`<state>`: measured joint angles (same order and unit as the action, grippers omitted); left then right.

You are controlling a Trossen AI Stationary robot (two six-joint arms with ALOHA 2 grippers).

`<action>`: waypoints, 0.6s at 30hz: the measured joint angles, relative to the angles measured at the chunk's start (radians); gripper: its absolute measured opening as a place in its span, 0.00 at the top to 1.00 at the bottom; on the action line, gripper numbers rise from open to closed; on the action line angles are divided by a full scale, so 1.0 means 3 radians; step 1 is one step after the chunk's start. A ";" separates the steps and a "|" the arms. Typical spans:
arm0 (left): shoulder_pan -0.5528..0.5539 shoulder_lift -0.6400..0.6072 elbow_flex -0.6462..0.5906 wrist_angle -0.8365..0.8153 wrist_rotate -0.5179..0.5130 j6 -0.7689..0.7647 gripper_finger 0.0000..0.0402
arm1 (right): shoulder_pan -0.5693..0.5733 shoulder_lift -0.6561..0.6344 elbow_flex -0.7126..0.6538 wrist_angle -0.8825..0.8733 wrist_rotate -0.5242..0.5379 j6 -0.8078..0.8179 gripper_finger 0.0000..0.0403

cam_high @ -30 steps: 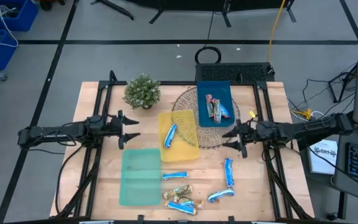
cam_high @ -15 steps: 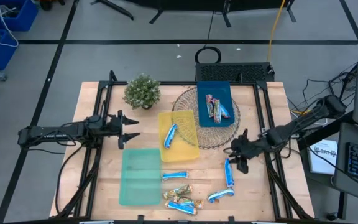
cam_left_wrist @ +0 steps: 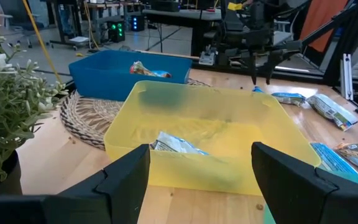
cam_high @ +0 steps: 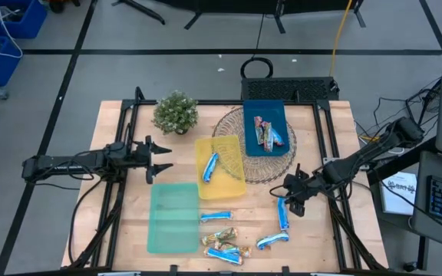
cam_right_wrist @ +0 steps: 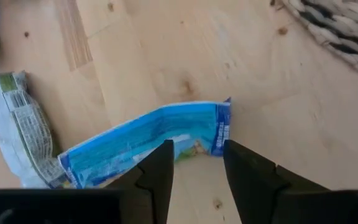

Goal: Pick and place Granola Bars by type
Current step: Put the blue granola bar into the yellow bin

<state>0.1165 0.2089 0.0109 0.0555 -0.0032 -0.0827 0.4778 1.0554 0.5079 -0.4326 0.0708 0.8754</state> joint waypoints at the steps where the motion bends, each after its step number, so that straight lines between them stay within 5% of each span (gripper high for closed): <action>1: 0.0000 0.0000 0.0000 0.0000 0.0000 -0.0001 0.31 | -0.0001 0.0000 -0.0023 0.0020 0.0029 0.0007 0.67; 18: 0.0000 0.0000 0.0000 0.0001 0.0004 0.0000 0.31 | -0.0003 0.0000 -0.0563 0.0983 0.0020 0.0219 0.68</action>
<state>0.1165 0.2089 0.0109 0.0559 -0.0021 -0.0826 0.4770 1.0554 0.3391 -0.1375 0.0768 0.9411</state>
